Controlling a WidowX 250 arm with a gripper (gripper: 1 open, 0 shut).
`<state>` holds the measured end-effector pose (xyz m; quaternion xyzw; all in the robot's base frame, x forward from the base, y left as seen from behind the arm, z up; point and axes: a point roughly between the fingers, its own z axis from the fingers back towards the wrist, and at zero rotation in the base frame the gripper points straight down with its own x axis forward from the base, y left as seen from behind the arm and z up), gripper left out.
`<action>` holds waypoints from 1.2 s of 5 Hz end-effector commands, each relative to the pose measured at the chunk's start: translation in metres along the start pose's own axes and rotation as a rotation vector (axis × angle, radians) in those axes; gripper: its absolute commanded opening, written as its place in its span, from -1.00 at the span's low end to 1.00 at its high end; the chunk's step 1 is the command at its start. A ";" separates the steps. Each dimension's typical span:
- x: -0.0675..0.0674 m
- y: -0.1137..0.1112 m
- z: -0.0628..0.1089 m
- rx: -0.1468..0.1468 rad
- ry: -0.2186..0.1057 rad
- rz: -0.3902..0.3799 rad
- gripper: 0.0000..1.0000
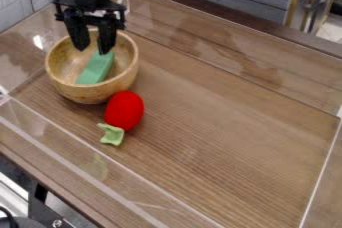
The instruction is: Remove the green stick from the brown bowl and put it on the table
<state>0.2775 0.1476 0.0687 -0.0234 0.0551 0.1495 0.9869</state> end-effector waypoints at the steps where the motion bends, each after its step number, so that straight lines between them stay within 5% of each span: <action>1: 0.011 0.002 0.013 0.005 -0.066 0.049 -1.00; 2: 0.015 0.009 0.014 0.003 -0.062 0.053 -1.00; 3: 0.016 0.014 0.015 -0.008 -0.054 0.051 1.00; 4: 0.012 0.022 0.009 -0.019 -0.046 0.053 1.00; 5: 0.010 0.032 0.006 -0.025 -0.045 0.065 -1.00; 6: 0.004 0.031 -0.003 -0.029 -0.043 0.057 -1.00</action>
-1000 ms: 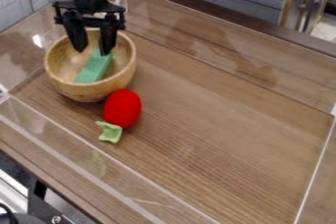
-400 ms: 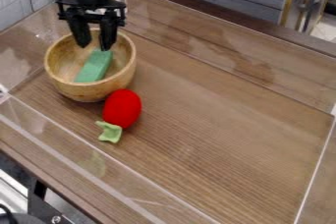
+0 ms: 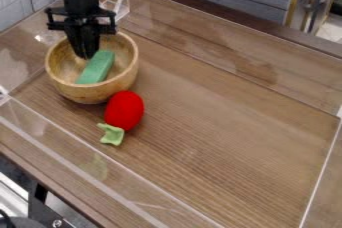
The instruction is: Remove the green stick from the brown bowl and put it on the table
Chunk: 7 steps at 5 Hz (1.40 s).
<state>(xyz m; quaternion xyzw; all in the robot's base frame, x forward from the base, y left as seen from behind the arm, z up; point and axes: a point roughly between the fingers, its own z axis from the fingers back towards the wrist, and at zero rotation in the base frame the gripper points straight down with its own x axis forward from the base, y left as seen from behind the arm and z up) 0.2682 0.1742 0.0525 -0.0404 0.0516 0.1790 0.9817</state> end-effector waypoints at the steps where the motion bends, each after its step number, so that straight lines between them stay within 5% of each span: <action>1: -0.003 -0.003 0.006 0.000 -0.040 -0.023 1.00; 2: -0.001 0.001 0.003 -0.001 -0.042 -0.003 -1.00; 3: 0.001 -0.002 0.009 -0.003 -0.049 -0.041 -1.00; 5: 0.000 -0.021 0.053 -0.041 -0.107 -0.123 -1.00; 7: -0.012 -0.083 0.098 -0.089 -0.118 -0.301 -1.00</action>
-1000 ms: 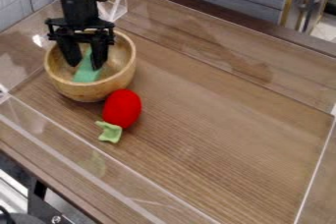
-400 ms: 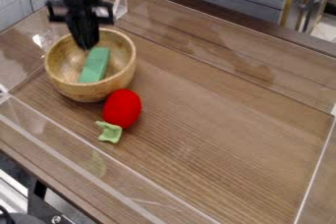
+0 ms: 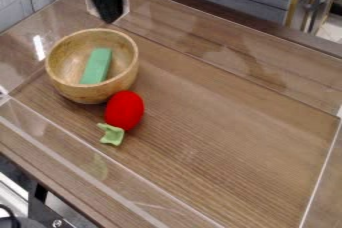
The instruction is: Remove the green stick from the brown bowl and put it on the table
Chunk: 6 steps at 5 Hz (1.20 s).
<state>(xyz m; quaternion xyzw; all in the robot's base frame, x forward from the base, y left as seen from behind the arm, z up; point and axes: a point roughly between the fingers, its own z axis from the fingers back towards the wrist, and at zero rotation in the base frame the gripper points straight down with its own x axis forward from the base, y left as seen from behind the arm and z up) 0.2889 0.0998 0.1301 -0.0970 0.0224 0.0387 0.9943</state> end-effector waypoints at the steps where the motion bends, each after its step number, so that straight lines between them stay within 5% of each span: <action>1: -0.002 -0.024 0.026 0.010 -0.091 0.006 -1.00; 4: -0.047 -0.084 0.016 0.013 -0.061 -0.011 -1.00; 5: -0.049 -0.104 -0.001 0.022 -0.043 -0.049 -1.00; 6: -0.050 -0.097 -0.013 0.035 -0.033 -0.053 -1.00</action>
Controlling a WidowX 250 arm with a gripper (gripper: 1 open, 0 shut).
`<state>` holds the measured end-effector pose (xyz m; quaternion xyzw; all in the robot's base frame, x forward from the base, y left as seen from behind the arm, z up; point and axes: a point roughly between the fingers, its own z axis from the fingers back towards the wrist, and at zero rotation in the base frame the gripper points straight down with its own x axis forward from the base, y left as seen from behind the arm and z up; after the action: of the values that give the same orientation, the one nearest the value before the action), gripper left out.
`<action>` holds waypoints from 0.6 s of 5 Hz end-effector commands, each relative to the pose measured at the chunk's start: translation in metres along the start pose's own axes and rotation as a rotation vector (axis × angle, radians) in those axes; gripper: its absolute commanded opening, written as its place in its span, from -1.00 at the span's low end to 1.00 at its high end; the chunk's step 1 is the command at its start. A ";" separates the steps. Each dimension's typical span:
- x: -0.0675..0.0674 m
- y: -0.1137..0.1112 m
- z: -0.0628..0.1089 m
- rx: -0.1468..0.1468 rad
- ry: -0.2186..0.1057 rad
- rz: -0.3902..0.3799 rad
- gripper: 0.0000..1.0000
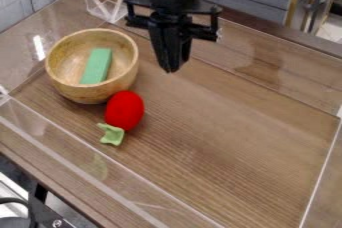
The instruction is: Remove the green stick from the brown bowl and put it on the table
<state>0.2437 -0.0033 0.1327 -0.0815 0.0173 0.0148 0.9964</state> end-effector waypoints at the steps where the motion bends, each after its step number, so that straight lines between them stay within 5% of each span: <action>1: -0.004 0.004 -0.011 0.011 -0.023 0.022 -1.00; 3: 0.003 0.026 -0.017 0.016 -0.023 0.034 -1.00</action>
<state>0.2368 0.0160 0.1009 -0.0773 0.0316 0.0339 0.9959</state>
